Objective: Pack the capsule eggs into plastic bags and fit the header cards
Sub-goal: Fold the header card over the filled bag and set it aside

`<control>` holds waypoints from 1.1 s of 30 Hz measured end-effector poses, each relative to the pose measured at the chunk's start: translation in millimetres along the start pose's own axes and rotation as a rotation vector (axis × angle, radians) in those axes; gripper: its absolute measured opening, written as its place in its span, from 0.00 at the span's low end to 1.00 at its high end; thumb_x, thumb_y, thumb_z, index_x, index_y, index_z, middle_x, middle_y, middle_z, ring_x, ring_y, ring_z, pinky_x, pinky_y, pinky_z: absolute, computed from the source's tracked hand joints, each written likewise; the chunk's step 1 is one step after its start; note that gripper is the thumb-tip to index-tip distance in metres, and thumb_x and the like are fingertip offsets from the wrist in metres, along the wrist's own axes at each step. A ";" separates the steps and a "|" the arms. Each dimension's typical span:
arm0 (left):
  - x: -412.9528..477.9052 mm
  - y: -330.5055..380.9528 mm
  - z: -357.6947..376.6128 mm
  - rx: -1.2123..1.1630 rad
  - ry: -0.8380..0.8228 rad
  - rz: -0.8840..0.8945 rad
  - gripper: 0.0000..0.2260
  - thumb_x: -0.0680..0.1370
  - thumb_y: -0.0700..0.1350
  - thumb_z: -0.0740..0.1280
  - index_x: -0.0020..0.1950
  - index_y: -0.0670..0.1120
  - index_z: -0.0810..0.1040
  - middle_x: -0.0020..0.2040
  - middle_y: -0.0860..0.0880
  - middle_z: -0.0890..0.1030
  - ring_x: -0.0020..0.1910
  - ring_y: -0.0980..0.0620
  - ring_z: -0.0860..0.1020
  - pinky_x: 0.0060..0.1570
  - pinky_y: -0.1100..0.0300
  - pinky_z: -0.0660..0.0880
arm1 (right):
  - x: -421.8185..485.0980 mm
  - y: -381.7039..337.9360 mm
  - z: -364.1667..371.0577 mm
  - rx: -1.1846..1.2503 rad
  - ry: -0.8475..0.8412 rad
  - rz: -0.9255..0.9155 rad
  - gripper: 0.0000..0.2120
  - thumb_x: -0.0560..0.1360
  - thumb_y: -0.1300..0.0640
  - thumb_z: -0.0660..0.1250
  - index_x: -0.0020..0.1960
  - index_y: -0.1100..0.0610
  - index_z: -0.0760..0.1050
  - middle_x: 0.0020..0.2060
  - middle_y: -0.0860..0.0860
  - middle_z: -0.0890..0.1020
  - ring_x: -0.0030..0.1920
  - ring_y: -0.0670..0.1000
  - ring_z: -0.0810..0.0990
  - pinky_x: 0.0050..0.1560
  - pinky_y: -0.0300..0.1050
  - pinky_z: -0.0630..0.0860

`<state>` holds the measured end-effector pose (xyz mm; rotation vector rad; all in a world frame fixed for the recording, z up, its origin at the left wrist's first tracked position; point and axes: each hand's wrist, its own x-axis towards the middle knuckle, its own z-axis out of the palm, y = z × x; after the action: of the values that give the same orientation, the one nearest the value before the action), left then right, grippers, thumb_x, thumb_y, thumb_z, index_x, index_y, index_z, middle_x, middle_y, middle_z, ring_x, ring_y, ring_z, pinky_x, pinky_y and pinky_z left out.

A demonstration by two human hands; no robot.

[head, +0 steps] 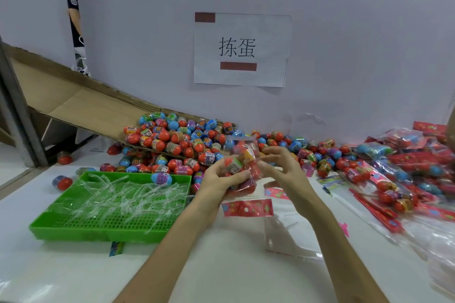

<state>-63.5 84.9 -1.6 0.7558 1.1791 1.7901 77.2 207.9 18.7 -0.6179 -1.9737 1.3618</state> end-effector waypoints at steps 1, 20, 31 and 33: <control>-0.2 0.3 0.2 -0.010 0.003 0.022 0.24 0.67 0.42 0.79 0.62 0.44 0.82 0.55 0.41 0.87 0.53 0.40 0.86 0.46 0.51 0.84 | 0.0 3.8 1.6 -0.039 -0.037 -0.002 0.20 0.72 0.43 0.76 0.59 0.50 0.78 0.50 0.46 0.85 0.44 0.48 0.86 0.41 0.41 0.82; -3.9 -4.8 6.7 0.305 0.137 0.246 0.12 0.70 0.60 0.76 0.43 0.52 0.87 0.40 0.50 0.86 0.41 0.53 0.85 0.41 0.65 0.80 | -5.2 0.6 24.3 0.019 0.028 -0.107 0.06 0.78 0.46 0.70 0.44 0.45 0.83 0.37 0.48 0.84 0.38 0.48 0.83 0.39 0.44 0.82; -1.4 -6.8 4.5 0.198 -0.145 -0.056 0.25 0.72 0.52 0.79 0.65 0.44 0.81 0.58 0.42 0.86 0.57 0.41 0.85 0.59 0.46 0.82 | -6.9 -8.3 11.5 0.237 0.301 -0.063 0.08 0.78 0.56 0.72 0.40 0.53 0.83 0.39 0.59 0.84 0.40 0.59 0.83 0.45 0.57 0.82; -1.9 -10.5 5.1 0.274 -0.174 -0.059 0.25 0.69 0.53 0.80 0.63 0.47 0.82 0.56 0.44 0.87 0.57 0.43 0.85 0.63 0.45 0.80 | -6.2 -7.8 10.0 0.233 0.332 -0.066 0.07 0.78 0.55 0.72 0.41 0.54 0.83 0.39 0.59 0.84 0.41 0.58 0.83 0.44 0.54 0.82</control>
<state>-55.0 87.5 -9.5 1.0028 1.3283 1.4983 73.8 194.6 22.0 -0.6177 -1.5345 1.3284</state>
